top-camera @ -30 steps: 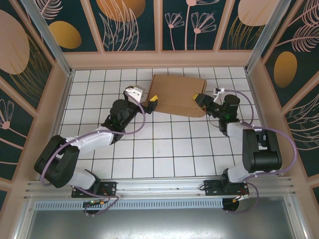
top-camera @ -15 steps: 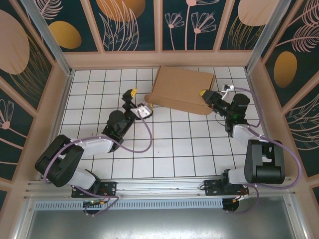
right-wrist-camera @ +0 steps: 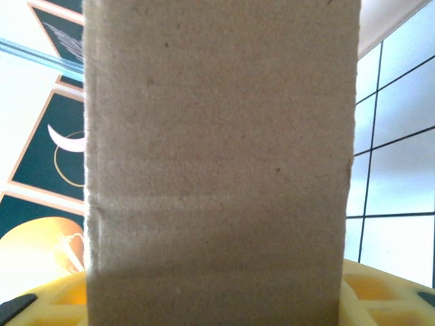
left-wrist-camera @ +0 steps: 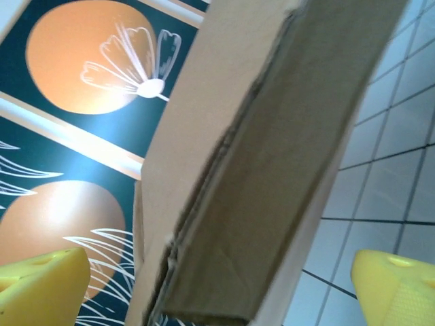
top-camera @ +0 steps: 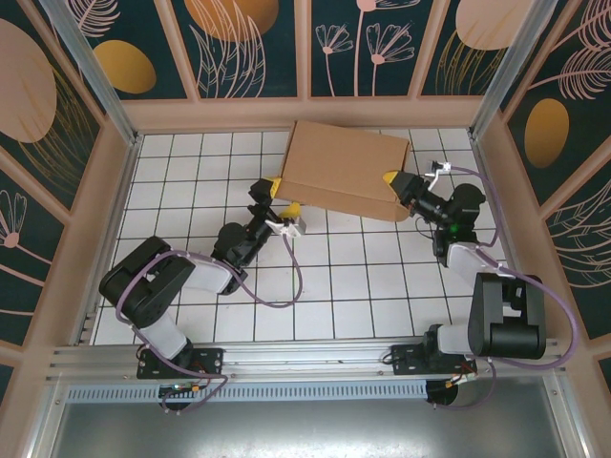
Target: Fold the paper box
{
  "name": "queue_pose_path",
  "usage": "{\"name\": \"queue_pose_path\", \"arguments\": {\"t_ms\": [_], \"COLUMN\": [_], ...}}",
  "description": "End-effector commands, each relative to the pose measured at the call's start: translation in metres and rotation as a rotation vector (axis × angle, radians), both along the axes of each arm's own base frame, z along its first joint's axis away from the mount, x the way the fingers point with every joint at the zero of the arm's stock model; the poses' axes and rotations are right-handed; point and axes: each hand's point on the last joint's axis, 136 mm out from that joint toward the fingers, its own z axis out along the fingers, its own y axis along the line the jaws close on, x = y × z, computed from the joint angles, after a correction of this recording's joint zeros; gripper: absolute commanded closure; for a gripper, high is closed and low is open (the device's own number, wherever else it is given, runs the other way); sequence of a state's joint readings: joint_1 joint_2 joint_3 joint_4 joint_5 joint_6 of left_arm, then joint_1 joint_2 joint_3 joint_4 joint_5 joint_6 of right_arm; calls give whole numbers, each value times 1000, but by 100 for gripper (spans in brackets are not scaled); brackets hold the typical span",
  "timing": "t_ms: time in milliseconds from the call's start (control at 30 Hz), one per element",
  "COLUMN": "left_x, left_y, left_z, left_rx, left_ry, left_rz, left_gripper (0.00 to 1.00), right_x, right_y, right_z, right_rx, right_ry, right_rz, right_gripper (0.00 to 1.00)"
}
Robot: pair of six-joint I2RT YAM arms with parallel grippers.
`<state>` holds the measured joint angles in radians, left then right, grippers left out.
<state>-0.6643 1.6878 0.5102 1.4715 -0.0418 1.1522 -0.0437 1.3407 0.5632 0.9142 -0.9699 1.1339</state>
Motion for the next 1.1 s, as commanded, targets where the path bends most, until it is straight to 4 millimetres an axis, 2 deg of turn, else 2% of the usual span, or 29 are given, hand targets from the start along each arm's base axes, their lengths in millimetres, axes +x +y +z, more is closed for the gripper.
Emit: {"name": "queue_pose_path", "arguments": {"t_ms": [0,167,400,467,667,767,933,1067], "left_x": [-1,2,-4,-5,-6,-7,-9,-8], "left_y": [0,3,4,6,6,12,12,15], "left_z": [29,31,31,32,25,32,32,32], "left_rx": [-61,-74,-88,-100,-98,-161,-205,-225], "left_ry": [-104,-102,-80,-72,-3,9,74,102], "left_rz": [3,30,6,4,-4,1,-22,-10], "left_gripper": [4,11,24,25,34,44,58,67], "right_x": [-17,-22,-22,-22,-19,-19,-15,-11], "right_y": [5,5,5,5,5,7,13,14], "right_z": [19,13,8,7,5,6,7,7], "right_rx": [18,25,25,25,19,13,-19,-57], "right_ry": [-60,-40,-24,-22,-21,-26,-38,-38], "right_rz": [57,60,51,51,39,40,37,36], "right_gripper": [56,57,57,57,57,57,57,51]}}
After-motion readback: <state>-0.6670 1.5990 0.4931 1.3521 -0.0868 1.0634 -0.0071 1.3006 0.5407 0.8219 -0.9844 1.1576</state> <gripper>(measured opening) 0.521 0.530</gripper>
